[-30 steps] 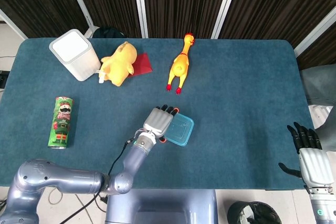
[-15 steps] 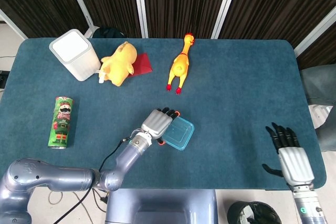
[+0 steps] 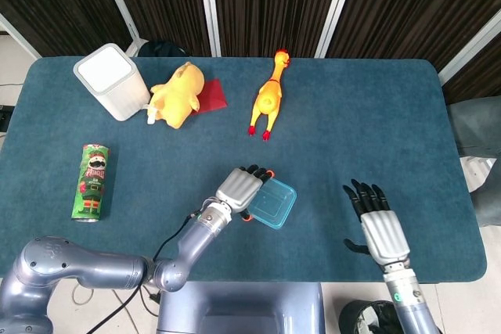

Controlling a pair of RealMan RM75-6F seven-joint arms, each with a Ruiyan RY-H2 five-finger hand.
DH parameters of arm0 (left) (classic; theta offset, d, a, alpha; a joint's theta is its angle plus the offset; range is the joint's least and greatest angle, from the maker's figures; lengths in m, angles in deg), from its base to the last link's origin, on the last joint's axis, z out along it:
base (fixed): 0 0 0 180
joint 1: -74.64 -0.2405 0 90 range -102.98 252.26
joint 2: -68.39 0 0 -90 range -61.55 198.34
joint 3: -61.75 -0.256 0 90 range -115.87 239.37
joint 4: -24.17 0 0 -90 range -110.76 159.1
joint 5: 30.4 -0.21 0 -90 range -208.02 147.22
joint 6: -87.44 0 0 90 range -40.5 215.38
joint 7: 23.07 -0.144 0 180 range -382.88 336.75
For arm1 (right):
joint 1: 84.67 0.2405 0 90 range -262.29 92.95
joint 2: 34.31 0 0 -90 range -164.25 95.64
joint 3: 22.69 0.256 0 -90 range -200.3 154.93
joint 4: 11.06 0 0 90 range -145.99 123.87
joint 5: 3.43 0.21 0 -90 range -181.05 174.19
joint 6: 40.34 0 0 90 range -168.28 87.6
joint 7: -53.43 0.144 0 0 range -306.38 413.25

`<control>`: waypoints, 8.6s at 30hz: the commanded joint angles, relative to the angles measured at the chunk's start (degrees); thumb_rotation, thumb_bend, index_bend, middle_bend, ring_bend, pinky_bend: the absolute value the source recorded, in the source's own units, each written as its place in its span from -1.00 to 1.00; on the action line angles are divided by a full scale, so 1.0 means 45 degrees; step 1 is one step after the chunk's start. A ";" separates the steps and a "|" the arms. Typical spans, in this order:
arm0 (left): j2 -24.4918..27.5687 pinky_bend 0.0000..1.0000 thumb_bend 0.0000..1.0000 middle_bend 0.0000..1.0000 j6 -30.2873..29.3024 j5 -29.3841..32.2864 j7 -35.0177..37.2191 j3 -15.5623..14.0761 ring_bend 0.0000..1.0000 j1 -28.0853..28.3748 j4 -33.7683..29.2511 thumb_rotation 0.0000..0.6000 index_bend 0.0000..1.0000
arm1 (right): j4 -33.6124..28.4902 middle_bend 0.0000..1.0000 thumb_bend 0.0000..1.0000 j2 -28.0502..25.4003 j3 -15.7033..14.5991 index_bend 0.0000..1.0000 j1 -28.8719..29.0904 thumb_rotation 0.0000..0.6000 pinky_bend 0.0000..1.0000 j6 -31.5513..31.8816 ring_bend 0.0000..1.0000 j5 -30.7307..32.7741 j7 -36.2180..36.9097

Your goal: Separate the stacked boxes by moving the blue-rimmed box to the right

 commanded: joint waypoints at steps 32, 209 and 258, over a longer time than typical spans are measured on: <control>-0.1546 -0.38 -0.75 -0.53 -0.1053 0.0847 -0.0344 0.0544 -0.66 0.0693 0.0593 1.00 -0.59 | 0.0356 -1.00 -0.71 0.3744 0.0295 -1.00 0.0771 1.00 -1.00 0.0049 -1.00 0.1723 -0.1751; -0.0856 -0.37 -0.70 -0.65 0.0240 0.2027 -0.0843 0.0336 -0.72 0.1367 -0.0090 1.00 -0.70 | 0.0724 -1.00 -0.71 0.5657 0.1500 -1.00 0.1505 1.00 -1.00 0.1322 -1.00 0.3125 -0.0411; -0.0271 -0.66 -0.79 -0.96 -0.0179 0.1923 0.0114 0.0105 -1.00 0.1411 -0.0446 1.00 -1.00 | 0.0866 -0.51 -0.01 0.5370 0.1329 -0.05 0.1430 1.00 -1.00 0.1223 -0.98 0.2751 0.0267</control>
